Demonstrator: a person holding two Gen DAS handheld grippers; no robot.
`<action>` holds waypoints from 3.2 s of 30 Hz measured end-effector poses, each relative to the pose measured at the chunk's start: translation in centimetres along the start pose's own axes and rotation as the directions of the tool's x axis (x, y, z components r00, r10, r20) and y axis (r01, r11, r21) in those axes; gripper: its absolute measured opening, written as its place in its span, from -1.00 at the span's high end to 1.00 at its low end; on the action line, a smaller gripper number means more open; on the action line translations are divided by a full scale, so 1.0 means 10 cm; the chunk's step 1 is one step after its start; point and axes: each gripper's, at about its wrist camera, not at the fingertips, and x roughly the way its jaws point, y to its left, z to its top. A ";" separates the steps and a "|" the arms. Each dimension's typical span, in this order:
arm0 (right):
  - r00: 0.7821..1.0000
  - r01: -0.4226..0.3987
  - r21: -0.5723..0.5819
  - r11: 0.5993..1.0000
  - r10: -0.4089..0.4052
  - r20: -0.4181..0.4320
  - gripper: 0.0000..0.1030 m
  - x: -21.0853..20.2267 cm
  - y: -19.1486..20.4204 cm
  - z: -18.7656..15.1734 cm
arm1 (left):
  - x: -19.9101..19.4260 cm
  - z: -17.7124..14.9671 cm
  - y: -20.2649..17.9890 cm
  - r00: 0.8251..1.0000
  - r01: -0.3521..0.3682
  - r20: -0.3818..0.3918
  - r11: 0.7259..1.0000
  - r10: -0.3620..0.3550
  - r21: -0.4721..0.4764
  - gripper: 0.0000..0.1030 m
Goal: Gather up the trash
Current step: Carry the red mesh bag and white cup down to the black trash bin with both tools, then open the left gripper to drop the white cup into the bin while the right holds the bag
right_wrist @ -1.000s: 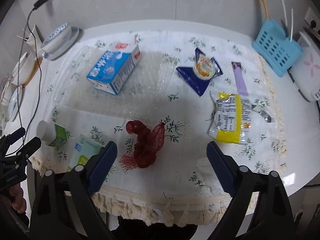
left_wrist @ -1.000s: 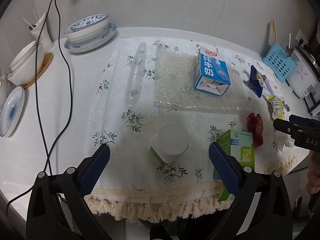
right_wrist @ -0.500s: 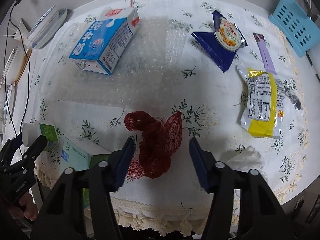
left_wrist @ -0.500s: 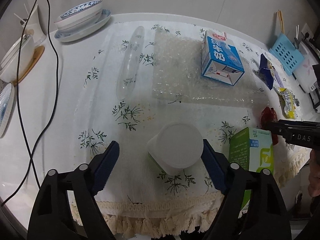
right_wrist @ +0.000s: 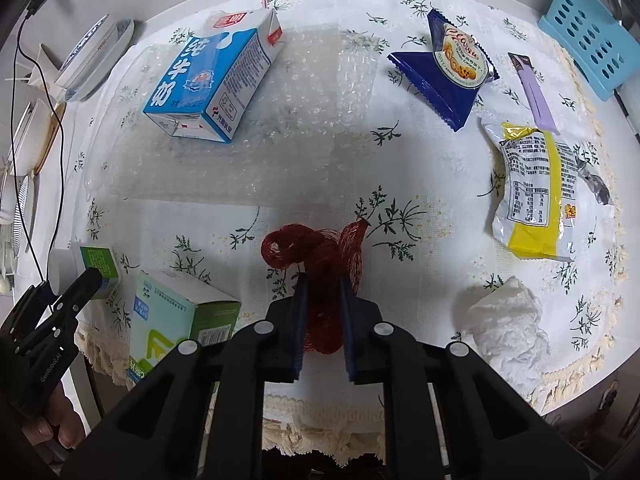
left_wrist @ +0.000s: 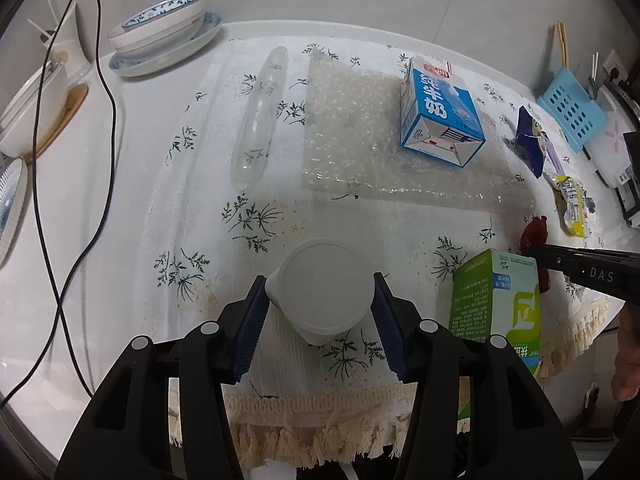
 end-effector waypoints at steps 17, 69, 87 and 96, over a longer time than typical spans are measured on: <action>0.992 -0.015 0.055 0.998 0.008 0.125 0.74 -0.61 -0.13 -0.37 | -0.64 -0.21 -0.07 0.995 0.054 0.079 0.998 -0.055 0.016 0.02; 0.972 -0.044 -0.045 0.998 0.053 0.227 0.74 -0.70 -1.04 -2.93 | -0.66 -2.46 -1.57 0.989 0.147 0.021 0.988 -0.148 0.046 0.02; 0.984 -0.011 0.041 0.999 0.004 0.176 0.74 -0.37 -1.48 -3.29 | 0.19 -2.82 -1.99 0.983 0.171 -0.088 0.977 -0.160 0.127 0.03; 0.987 0.010 0.066 0.998 -0.020 0.157 0.74 -0.37 -1.64 -3.41 | 0.43 -2.90 -2.13 0.982 0.159 -0.121 0.976 -0.142 0.148 0.02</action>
